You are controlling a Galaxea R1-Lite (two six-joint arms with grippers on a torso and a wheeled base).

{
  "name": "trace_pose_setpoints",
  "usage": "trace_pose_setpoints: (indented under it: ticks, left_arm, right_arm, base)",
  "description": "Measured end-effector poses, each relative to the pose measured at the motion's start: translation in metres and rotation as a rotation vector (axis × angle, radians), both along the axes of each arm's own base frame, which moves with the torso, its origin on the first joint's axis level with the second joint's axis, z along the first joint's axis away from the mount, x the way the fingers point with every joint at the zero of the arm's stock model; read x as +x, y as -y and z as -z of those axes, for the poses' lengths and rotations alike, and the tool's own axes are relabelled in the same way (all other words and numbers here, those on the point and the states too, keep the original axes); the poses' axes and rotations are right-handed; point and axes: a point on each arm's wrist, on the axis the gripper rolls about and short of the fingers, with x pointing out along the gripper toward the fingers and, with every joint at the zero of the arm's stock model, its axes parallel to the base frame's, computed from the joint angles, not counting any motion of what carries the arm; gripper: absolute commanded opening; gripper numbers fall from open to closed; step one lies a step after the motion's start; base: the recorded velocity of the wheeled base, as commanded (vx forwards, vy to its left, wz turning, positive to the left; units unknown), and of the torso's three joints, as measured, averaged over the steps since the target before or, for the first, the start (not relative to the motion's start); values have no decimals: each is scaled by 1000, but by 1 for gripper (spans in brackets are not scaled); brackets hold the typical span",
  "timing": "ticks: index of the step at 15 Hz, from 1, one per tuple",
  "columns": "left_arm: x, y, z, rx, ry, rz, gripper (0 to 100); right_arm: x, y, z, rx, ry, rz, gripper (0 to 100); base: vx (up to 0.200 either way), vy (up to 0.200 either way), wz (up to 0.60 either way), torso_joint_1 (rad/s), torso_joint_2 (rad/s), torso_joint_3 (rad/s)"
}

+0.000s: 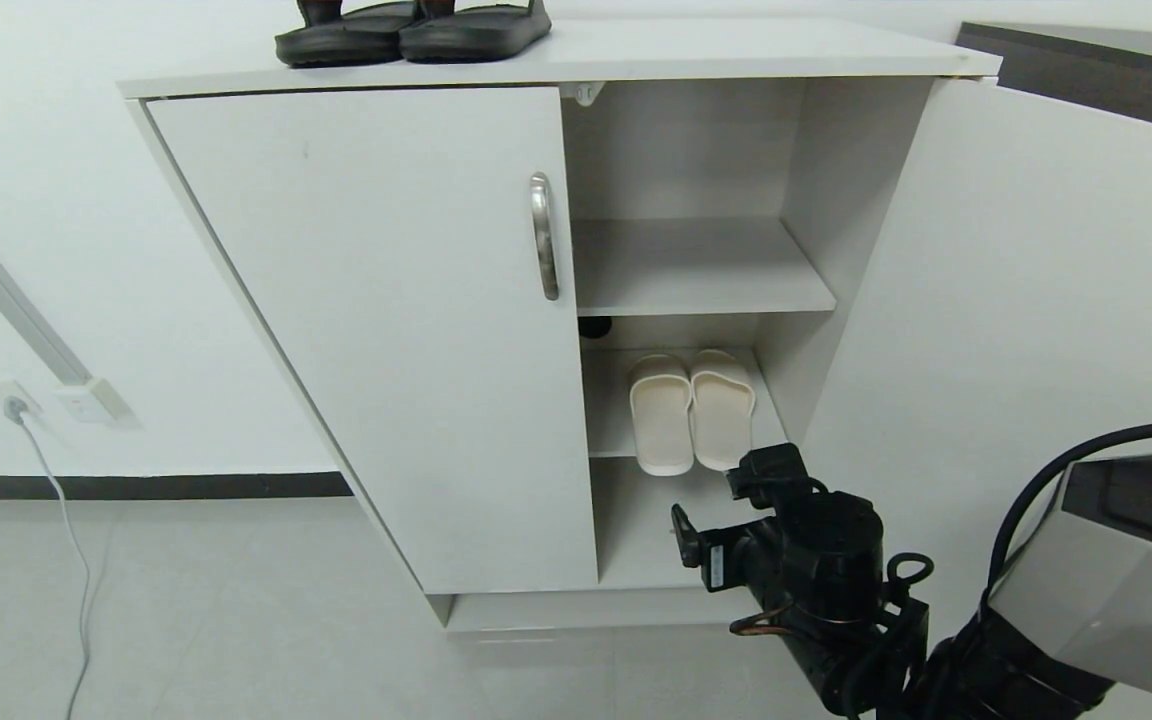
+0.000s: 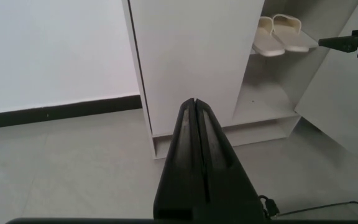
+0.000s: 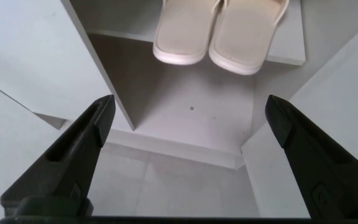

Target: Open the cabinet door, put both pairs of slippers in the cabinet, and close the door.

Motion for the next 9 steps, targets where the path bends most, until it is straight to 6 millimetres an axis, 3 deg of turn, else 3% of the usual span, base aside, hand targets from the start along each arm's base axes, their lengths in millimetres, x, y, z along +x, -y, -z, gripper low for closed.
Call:
trace_pose_setpoints:
  ticks: [9]
  left_arm:
    - [0, 0, 0, 0, 0, 0, 0]
  right_arm:
    - [0, 0, 1, -1, -1, 3, 100]
  base:
    - [0, 0, 0, 2, 2, 144]
